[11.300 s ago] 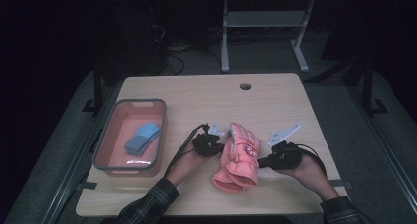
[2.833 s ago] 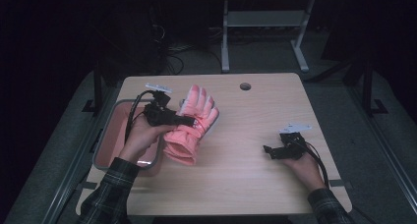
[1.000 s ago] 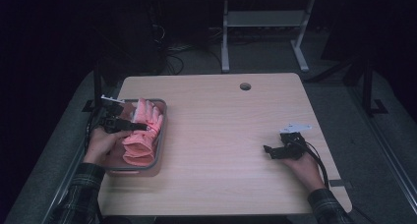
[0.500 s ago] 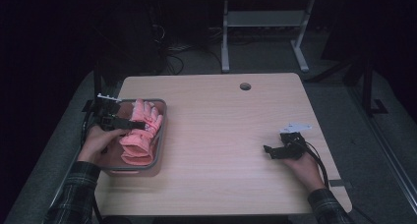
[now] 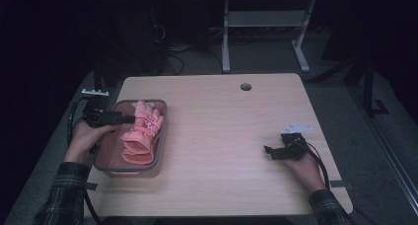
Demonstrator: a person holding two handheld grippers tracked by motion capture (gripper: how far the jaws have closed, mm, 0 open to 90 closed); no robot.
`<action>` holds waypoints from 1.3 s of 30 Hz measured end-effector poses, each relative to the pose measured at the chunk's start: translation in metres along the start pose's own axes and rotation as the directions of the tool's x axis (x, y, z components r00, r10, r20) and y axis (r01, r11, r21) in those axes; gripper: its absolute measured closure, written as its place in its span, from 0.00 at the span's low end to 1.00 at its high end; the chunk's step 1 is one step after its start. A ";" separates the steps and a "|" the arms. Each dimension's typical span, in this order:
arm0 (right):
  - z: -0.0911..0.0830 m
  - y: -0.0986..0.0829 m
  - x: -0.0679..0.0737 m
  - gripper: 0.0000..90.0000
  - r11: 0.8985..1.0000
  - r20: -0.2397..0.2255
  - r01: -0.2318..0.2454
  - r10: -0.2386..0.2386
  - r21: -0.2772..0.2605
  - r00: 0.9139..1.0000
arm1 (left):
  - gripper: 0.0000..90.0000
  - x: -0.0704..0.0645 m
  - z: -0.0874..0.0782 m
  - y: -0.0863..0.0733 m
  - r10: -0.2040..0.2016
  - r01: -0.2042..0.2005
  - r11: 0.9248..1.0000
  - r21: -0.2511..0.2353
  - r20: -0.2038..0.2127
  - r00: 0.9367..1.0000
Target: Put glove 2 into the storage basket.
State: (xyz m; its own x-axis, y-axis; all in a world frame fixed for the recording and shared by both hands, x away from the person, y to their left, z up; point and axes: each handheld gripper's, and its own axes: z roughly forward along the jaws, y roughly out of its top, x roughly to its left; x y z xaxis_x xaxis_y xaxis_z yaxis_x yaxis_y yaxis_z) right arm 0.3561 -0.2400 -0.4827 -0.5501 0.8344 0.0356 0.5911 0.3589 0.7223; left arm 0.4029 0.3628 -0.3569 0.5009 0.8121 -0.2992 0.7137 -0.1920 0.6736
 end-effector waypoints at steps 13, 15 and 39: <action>0.000 0.000 0.000 0.14 1.000 0.003 -0.005 0.005 0.001 1.000 | 0.19 -0.041 -0.004 0.022 0.127 -0.125 0.990 -0.070 0.035 0.991; 0.000 0.000 0.000 0.14 1.000 0.003 -0.005 0.005 0.000 1.000 | 0.19 -0.049 -0.002 0.025 0.147 -0.143 0.987 -0.077 0.043 0.988; 0.000 0.000 0.000 0.14 1.000 0.003 -0.005 0.005 0.000 1.000 | 0.19 -0.157 0.054 0.027 0.315 -0.307 0.949 -0.077 0.132 0.940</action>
State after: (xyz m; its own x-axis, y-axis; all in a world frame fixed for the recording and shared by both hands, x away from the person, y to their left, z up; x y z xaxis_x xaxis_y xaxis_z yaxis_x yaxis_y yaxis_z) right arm 0.3561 -0.2399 -0.4827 -0.5456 0.8372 0.0374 0.5941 0.3549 0.7219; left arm 0.3698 0.1999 -0.3281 0.7603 0.6299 -0.1587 0.4856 -0.3889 0.7829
